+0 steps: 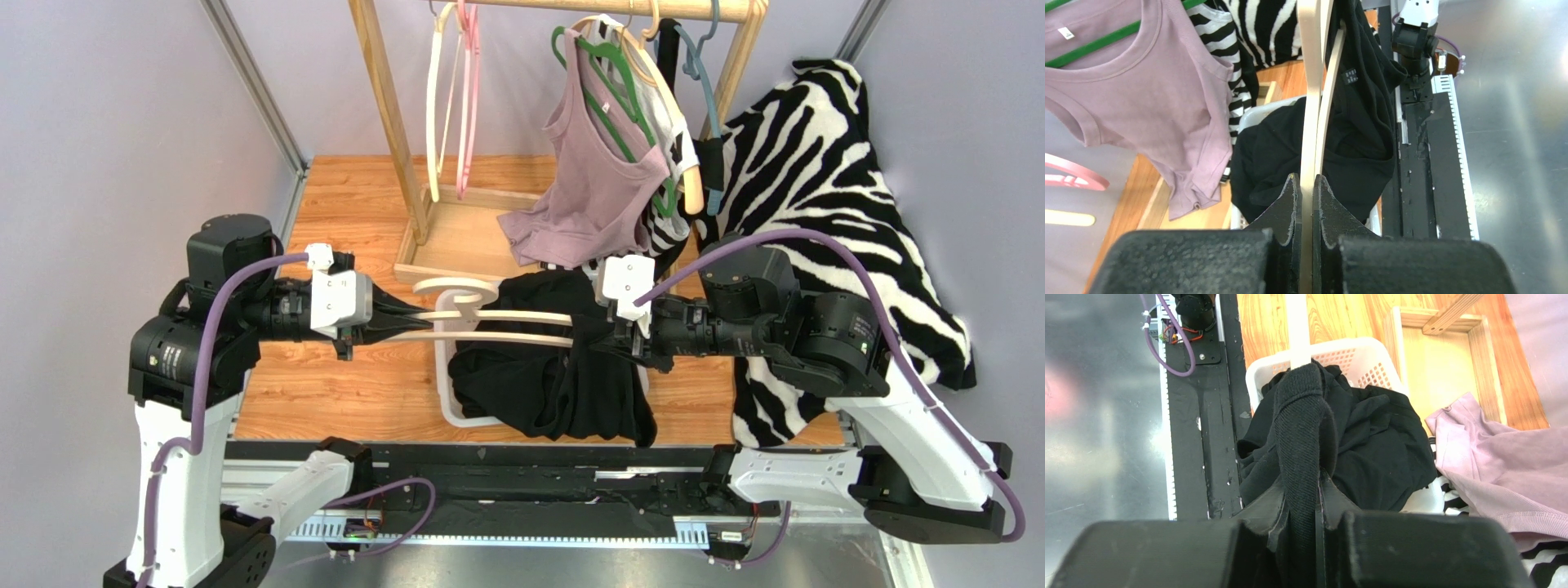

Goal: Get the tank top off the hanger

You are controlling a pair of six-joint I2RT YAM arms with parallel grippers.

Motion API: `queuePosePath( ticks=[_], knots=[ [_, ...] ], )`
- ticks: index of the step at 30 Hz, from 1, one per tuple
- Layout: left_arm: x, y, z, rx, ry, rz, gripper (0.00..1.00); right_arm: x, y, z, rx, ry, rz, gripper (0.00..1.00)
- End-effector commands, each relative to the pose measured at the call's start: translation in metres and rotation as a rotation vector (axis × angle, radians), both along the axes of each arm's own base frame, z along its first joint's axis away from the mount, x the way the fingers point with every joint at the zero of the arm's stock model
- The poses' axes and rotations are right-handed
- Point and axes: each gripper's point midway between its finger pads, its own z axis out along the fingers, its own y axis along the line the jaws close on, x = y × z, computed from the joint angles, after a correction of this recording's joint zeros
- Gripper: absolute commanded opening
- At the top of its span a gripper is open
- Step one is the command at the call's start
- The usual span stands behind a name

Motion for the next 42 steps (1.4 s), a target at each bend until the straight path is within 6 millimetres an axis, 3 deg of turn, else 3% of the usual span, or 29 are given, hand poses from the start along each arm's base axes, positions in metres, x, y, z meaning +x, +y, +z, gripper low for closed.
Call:
queuePosePath(
  ticks=[1, 5, 8, 9, 10, 11, 13, 14, 16, 19, 24, 25, 29, 37, 40, 42],
  knots=[
    [0.001, -0.003, 0.020, -0.045, -0.081, -0.003, 0.00, 0.002, 0.018, 0.025, 0.089, -0.041, 0.034, 0.00],
    [0.000, 0.000, 0.019, -0.041, -0.101, 0.016, 0.00, 0.017, 0.024, 0.023, 0.093, -0.052, -0.031, 0.04],
    [0.004, 0.004, 0.015, -0.027, -0.107, 0.056, 0.00, 0.031, 0.021, 0.028, 0.139, -0.091, -0.114, 0.25],
    [0.005, 0.005, 0.015, -0.024, -0.107, 0.072, 0.00, 0.039, 0.014, 0.038, 0.184, -0.128, -0.175, 0.62],
    [0.012, 0.008, 0.013, -0.014, -0.110, 0.115, 0.00, 0.043, 0.009, 0.041, 0.204, -0.148, -0.208, 0.71],
    [0.012, 0.011, 0.017, -0.025, -0.119, 0.147, 0.00, 0.048, 0.007, 0.032, 0.195, -0.155, -0.237, 0.74],
    [0.027, 0.017, 0.015, -0.027, -0.115, 0.247, 0.00, 0.064, -0.015, 0.048, 0.267, -0.217, -0.378, 0.80],
    [0.029, 0.021, 0.017, -0.036, -0.123, 0.289, 0.00, 0.068, -0.018, 0.037, 0.254, -0.219, -0.413, 0.82],
    [0.049, 0.032, 0.020, -0.062, -0.102, 0.430, 0.00, 0.075, -0.033, 0.046, 0.322, -0.235, -0.504, 0.82],
    [0.052, 0.037, 0.025, -0.083, -0.096, 0.482, 0.00, 0.075, -0.039, 0.035, 0.361, -0.185, -0.559, 0.79],
    [0.045, 0.032, 0.026, -0.107, -0.057, 0.458, 0.00, 0.058, -0.010, 0.000, 0.379, -0.018, -0.459, 0.77],
    [0.045, 0.032, 0.027, -0.108, -0.057, 0.457, 0.00, 0.057, -0.004, -0.017, 0.357, 0.010, -0.448, 0.77],
    [0.042, 0.030, 0.023, -0.106, -0.046, 0.441, 0.00, 0.056, 0.025, -0.033, 0.379, 0.081, -0.394, 0.77],
    [0.031, 0.026, 0.019, -0.105, -0.018, 0.391, 0.00, 0.074, 0.062, -0.005, 0.438, 0.014, -0.348, 0.76],
    [0.027, 0.027, 0.014, -0.101, -0.013, 0.388, 0.00, 0.086, 0.065, 0.010, 0.460, -0.039, -0.379, 0.69],
    [0.027, 0.027, 0.012, -0.098, -0.012, 0.386, 0.00, 0.093, 0.064, 0.023, 0.483, -0.064, -0.406, 0.58]
  ],
)
